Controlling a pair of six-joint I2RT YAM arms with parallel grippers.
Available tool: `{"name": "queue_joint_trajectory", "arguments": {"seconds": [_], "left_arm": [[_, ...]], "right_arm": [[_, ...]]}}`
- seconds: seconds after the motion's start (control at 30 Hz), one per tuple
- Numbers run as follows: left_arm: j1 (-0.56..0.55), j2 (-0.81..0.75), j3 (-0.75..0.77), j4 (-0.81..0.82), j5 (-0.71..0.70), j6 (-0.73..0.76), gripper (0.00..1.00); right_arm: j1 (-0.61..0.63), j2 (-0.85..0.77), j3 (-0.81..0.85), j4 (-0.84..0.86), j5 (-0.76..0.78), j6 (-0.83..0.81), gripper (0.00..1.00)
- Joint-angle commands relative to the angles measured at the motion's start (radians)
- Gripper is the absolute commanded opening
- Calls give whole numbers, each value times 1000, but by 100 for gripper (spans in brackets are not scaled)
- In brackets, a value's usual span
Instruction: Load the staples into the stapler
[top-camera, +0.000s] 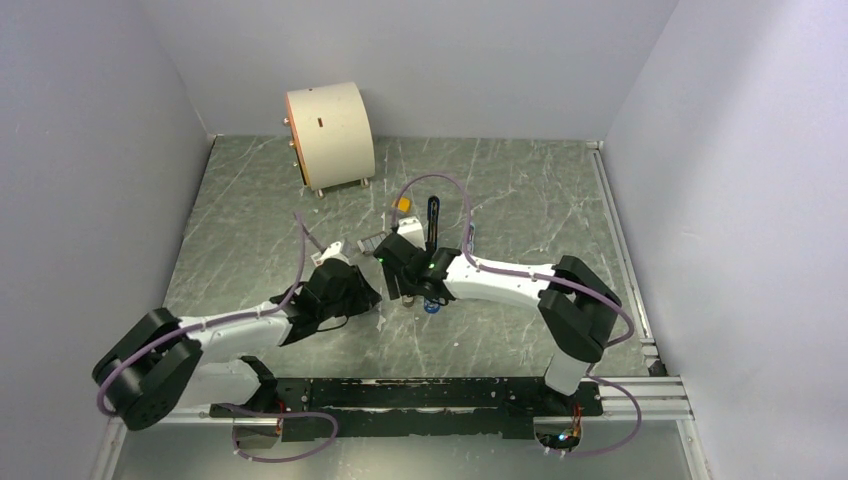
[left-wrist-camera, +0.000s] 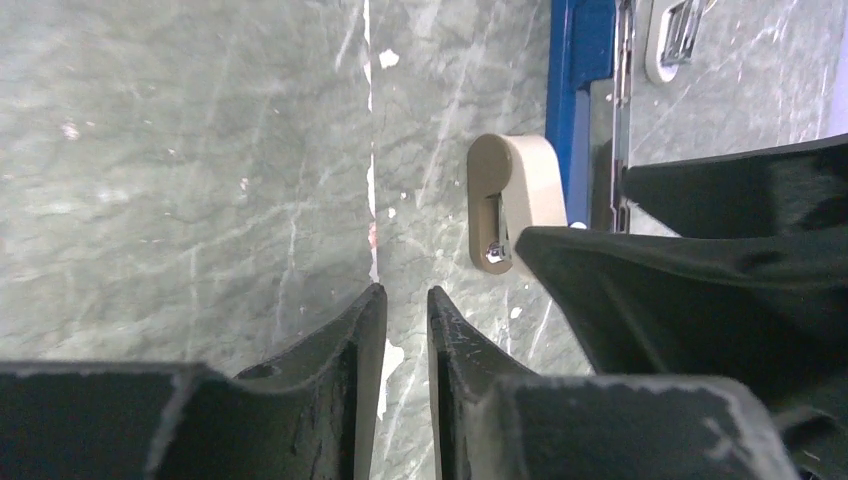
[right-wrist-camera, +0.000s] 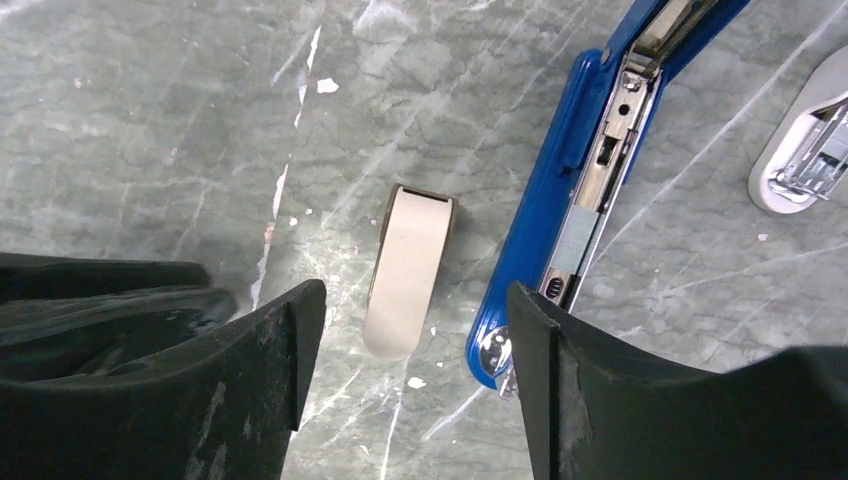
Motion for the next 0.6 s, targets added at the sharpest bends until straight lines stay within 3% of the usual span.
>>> {"name": "queue_joint_trajectory", "arguments": {"seconds": [0.0, 0.13, 0.37, 0.57], "left_arm": [[0, -107, 15, -114, -119, 25, 29], [1, -238, 32, -235, -225, 29, 33], [1, -442, 100, -413, -360, 62, 38], [1, -505, 148, -488, -381, 84, 41]], "right_arm": [[-2, 53, 19, -27, -16, 9, 71], [-1, 96, 24, -5, -53, 20, 70], [-6, 143, 37, 1, -75, 43, 54], [-14, 162, 29, 33, -121, 51, 36]]}}
